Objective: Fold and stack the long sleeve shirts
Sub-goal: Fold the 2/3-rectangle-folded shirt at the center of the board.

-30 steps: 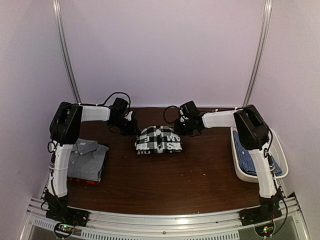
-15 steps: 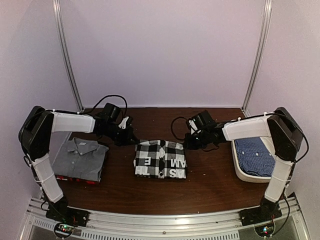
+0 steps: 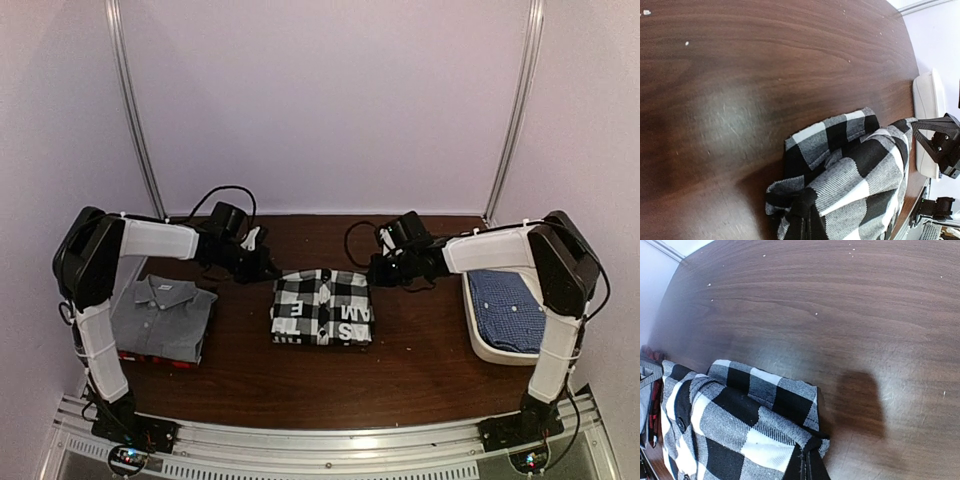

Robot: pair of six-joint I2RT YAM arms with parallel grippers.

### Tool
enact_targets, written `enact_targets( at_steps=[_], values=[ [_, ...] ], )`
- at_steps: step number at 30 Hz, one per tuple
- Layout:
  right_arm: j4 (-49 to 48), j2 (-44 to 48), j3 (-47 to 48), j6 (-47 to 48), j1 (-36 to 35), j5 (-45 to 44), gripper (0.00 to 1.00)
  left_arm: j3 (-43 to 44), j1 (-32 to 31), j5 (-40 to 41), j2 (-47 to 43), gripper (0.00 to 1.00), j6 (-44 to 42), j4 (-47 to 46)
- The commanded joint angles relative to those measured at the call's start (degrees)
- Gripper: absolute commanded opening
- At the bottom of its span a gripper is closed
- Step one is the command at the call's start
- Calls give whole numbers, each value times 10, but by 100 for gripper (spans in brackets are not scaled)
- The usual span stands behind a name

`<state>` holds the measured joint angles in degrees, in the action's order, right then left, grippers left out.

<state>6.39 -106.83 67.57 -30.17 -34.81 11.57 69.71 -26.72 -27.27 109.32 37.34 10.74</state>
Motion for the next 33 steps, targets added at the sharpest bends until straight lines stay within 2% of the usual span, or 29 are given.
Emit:
enact_targets(
  at_steps=[1, 6, 11, 13, 14, 15, 16, 18, 19, 21, 28, 30, 33],
  values=[
    [3, -58, 40, 11, 30, -31, 0, 45, 27, 13, 55, 0, -19, -5],
    [5, -110, 69, 21, 37, -18, 0, 73, 32, 20, 98, 0, -23, 1],
    [18, -118, 80, 28, 38, -33, 0, 94, 33, 42, 107, 0, -31, 19],
    [28, -108, 81, 32, 38, -43, 8, 104, 34, 52, 105, 0, -38, 33],
    [35, -100, 81, 33, 38, -50, 17, 108, 34, 62, 101, 9, -43, 40],
    [42, -92, 82, 36, 38, -59, 26, 111, 35, 73, 96, 22, -47, 48],
    [50, -82, 82, 38, 38, -68, 35, 115, 36, 86, 89, 40, -51, 56],
    [70, -59, 83, 43, 37, -88, 47, 120, 36, 110, 71, 63, -60, 69],
    [78, -48, 85, 45, 33, -98, 52, 120, 36, 118, 62, 69, -67, 74],
    [97, -24, 91, 49, 22, -125, 56, 119, 36, 131, 44, 74, -74, 80],
    [115, 13, 111, 43, -56, -160, 57, 67, 2, 149, -55, 73, -69, 85],
    [118, -3, 132, 39, -78, -158, 57, 50, -22, 151, -76, 67, -56, 84],
    [125, -40, 177, 35, -106, -158, 55, 29, -61, 130, -90, 53, -31, 68]
  ],
)
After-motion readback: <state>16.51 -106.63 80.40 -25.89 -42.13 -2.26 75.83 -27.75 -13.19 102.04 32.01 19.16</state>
